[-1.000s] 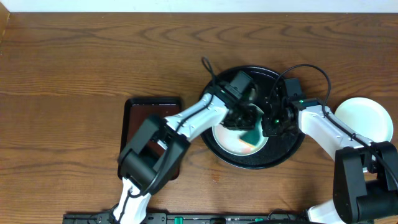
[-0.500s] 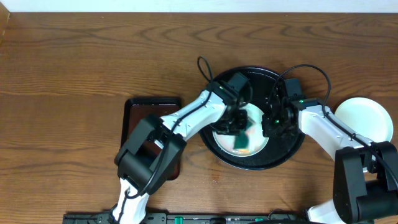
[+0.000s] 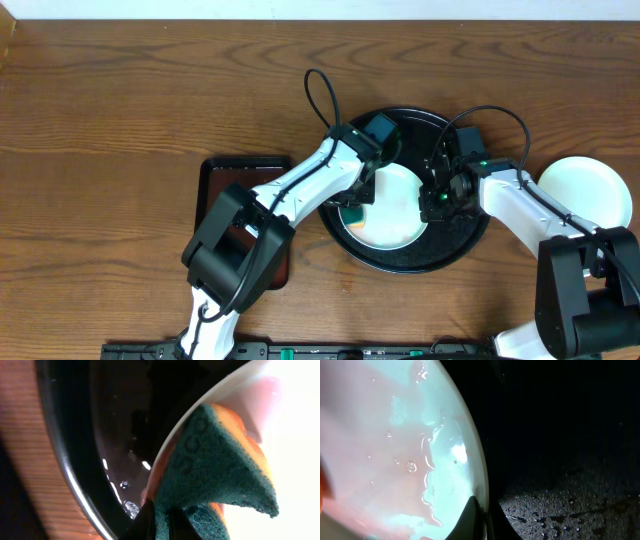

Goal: Clean dirty plates on tray and stack at the side
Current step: 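Scrub the green plate with the sponge while the right gripper holds it, then return the sponge to the small dark tray with the left gripper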

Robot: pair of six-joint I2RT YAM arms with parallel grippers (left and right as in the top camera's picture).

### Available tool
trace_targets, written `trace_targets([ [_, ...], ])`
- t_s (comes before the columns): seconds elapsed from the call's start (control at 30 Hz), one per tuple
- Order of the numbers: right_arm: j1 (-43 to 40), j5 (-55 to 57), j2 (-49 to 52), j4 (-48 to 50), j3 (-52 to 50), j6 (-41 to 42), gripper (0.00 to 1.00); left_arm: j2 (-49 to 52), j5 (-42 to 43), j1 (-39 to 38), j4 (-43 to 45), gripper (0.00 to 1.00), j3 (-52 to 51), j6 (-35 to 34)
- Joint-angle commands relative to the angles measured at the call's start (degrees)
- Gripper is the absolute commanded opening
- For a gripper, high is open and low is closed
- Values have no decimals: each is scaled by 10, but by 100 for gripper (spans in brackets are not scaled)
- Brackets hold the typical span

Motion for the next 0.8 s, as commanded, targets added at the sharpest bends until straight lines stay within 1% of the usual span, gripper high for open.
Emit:
trace_targets([
  [0.0, 2, 47, 20, -10, -19, -12, 1, 19, -157, 20, -26, 8, 1, -3],
  [0.2, 2, 49, 20, -13, -19, -12, 1, 13, -154, 20, -56, 8, 26, -3],
  [0.3, 2, 49, 20, -17, -19, -12, 1, -8, -128, 21, -69, 8, 35, -3],
  [0.53, 2, 57, 20, -9, -19, -12, 1, -123, -10, 43, -100, 8, 38, -3],
  [0.7, 2, 57, 19, 9, -19, -13, 1, -223, -10, 83, -143, 8, 37, 4],
  [0.77, 2, 57, 17, 17, -16, -18, 1, -262, -32, 109, -166, 8, 36, 14],
])
